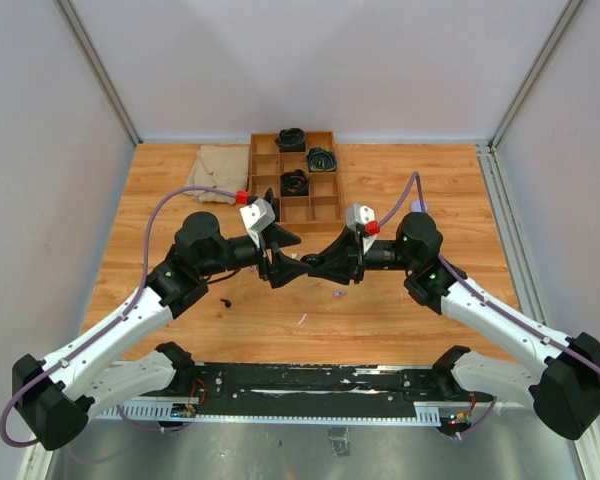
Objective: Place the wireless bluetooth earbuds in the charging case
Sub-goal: Open the charging case.
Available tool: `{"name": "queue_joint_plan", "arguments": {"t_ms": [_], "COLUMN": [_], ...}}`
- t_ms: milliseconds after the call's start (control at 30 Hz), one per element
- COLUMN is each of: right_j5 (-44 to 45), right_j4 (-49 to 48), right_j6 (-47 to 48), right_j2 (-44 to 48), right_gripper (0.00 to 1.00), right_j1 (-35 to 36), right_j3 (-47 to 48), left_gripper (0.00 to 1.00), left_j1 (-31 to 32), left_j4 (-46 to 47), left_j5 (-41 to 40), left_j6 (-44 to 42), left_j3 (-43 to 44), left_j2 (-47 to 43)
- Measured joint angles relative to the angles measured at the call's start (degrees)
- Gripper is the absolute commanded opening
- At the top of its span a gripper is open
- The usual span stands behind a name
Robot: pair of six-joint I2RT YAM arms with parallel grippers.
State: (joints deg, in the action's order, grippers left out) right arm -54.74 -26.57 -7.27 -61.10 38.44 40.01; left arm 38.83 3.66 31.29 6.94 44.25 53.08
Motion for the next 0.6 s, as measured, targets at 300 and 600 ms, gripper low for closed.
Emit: {"name": "queue_joint_plan", "arguments": {"t_ms": [300, 600], "right_j5": [0.8, 0.7], "right_j4": [1.2, 1.8], "right_j6": [0.9, 1.7], "right_j2": [0.0, 0.0], "right_gripper": [0.05, 0.04], "right_j1": [0.0, 0.0], "right_j3": [-0.1, -0.3], "left_gripper": [0.81, 0.83], "left_j1": [0.0, 0.0], "left_j4": [-0.9, -1.1], "left_j5": [-3.0, -7.5], "left_j6": [2.1, 2.4], "left_j3": [0.2, 1.1], "left_j2": [-0.7, -0.8]}}
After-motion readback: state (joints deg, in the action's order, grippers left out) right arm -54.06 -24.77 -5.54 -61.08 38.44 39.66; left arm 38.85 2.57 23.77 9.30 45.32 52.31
